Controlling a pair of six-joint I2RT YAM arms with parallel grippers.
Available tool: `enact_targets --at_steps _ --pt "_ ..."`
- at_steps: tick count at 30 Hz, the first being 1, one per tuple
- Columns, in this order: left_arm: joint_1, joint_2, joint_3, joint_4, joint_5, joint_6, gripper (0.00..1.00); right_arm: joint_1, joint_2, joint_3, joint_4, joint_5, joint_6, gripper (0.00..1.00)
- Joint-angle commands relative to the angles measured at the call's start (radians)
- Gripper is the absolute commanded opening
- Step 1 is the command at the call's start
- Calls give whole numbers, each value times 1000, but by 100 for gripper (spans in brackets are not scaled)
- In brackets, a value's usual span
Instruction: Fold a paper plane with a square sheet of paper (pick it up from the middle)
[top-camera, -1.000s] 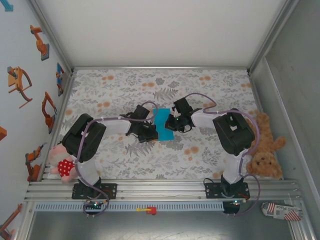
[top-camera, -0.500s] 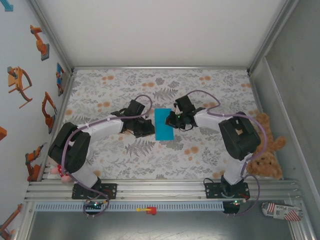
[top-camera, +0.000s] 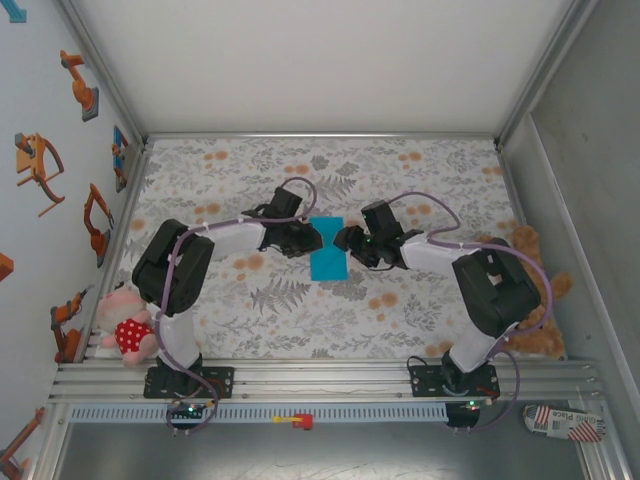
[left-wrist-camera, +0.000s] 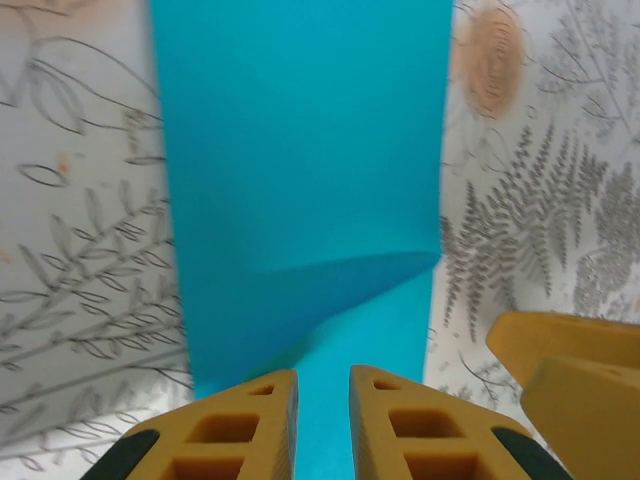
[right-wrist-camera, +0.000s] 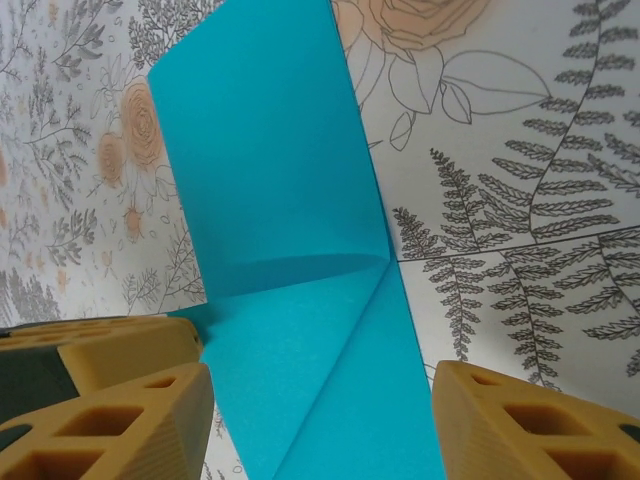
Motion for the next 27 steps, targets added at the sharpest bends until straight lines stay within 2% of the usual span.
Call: enact_targets --at_steps 1,7,14,21,27 --pt "32 17 16 39 8 -14 22 -3 14 -3 61 -1 49 58" --pt "36 67 9 52 45 -30 22 0 47 17 53 -7 56 48" --pt "40 79 -21 50 28 -53 21 5 74 17 72 -28 73 44" --pt "44 85 -51 61 21 -75 18 14 101 20 116 -56 85 30" --pt "47 85 -61 62 19 -83 18 16 112 13 116 -35 88 29"
